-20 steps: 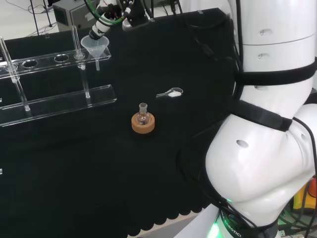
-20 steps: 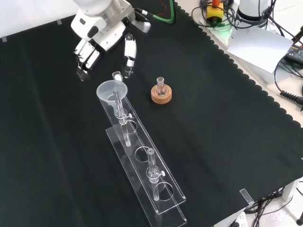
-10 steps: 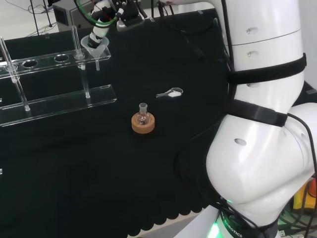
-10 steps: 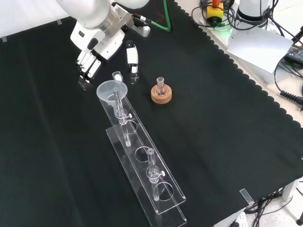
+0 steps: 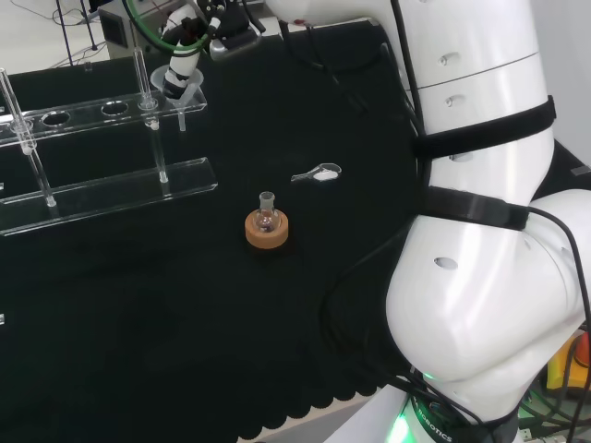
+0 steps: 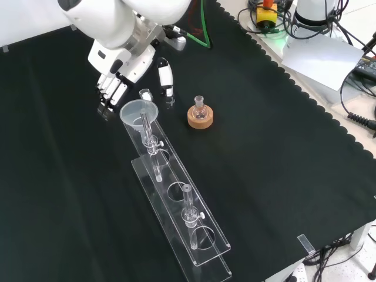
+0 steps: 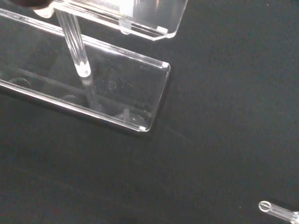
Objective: Pick up the funnel from the transparent funnel stand.
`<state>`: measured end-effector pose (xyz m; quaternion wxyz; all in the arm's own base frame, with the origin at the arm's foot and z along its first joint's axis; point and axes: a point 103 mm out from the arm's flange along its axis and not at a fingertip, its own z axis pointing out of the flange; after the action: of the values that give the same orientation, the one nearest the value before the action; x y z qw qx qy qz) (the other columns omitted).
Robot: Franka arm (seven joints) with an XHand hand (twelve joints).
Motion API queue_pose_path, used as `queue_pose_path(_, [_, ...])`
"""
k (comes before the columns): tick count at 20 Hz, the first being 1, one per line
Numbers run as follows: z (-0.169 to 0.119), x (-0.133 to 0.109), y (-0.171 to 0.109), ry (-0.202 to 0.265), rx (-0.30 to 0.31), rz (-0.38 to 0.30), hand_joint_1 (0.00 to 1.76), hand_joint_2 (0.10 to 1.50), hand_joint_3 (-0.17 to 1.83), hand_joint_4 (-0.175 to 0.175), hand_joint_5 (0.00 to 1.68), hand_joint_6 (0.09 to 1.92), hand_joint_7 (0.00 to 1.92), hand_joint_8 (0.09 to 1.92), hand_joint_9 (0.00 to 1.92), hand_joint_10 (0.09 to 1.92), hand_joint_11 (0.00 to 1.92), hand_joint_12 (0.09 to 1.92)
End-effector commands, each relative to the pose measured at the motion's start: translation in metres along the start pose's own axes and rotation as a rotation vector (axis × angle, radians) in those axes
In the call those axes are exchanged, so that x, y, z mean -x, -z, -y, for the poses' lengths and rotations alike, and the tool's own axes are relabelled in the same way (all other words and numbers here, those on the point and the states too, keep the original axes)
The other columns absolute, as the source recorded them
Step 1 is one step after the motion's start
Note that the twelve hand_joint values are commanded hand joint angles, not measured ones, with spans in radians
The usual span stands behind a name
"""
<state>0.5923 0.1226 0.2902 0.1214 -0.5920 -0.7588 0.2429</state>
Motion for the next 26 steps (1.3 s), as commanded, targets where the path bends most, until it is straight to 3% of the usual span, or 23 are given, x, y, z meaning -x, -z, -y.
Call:
queue_pose_path(1, [-0.003,-0.002,-0.004,-0.001,0.021,0.046,0.69,0.71,0.21,-0.112,0.01,0.09,0.0,0.32,0.13,0.87,0.23,1.48])
queue_pose_path(19, [-0.025,-0.006,-0.011,0.0,0.003,0.072,0.76,0.63,0.43,-0.109,0.12,0.09,0.0,0.46,0.18,0.86,0.27,1.45])
queue_pose_path(26, [-0.028,-0.007,-0.012,0.003,-0.017,0.101,0.78,0.58,0.56,-0.105,0.22,0.09,0.02,0.7,0.37,0.75,0.3,1.44])
